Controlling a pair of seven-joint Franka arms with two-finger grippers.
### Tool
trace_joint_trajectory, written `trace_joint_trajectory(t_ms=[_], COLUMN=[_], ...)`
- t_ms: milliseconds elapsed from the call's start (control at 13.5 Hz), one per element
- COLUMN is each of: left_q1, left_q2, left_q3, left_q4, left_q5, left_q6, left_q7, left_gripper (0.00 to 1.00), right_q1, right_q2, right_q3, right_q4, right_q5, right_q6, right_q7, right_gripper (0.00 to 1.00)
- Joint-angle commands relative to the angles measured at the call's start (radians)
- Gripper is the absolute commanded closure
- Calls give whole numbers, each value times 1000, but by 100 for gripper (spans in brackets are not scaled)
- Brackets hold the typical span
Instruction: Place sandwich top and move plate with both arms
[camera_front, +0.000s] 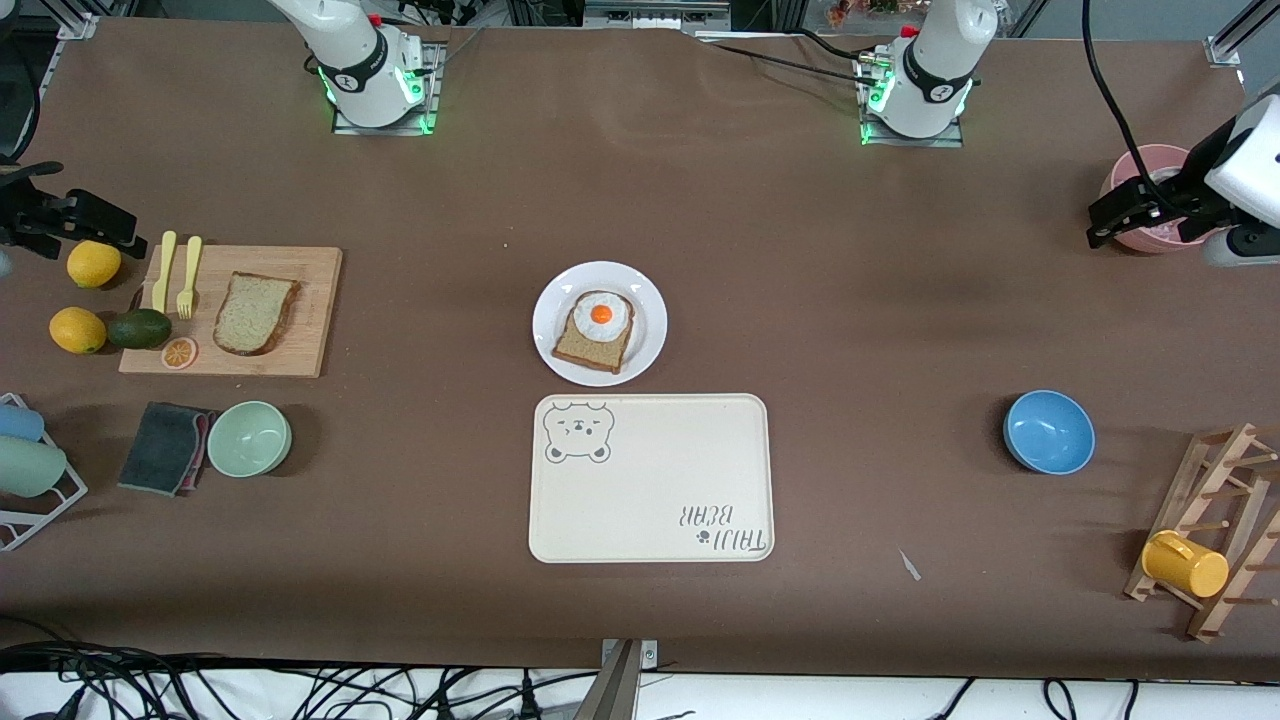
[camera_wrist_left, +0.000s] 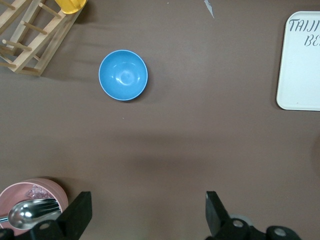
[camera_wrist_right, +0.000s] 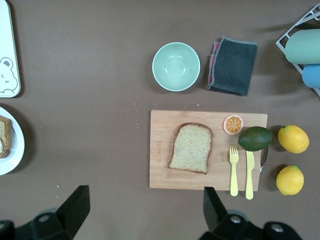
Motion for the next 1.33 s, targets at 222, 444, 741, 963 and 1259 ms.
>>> trace_joint_trajectory(t_ms=[222,444,741,963,1259], left_q1=[-9,-9,-8,-11,-14], left_q2=[-9,-9,-7,2,16], left_q3=[0,0,0,0,-5], left_q4=[-7,-7,-7,-8,-5], left_q5=[31,30,28,25,24], left_q6=[9,8,8,6,-3], left_q7=[20,20,20,20,20], left_gripper=[0,0,0,0,0], right_q1=[-3,-3,-3,-3,-3], right_q2=[-21,-21,-21,-21,-21], right_q3=[10,10,10,10,10], right_q4=[-20,-20,-20,-20,-20], right_q5=[-14,-12,-12,-12,-11], right_q6=[12,9,9,9,9], right_q7=[-3,-3,-2,-2,-2], right_gripper=[0,0,0,0,0])
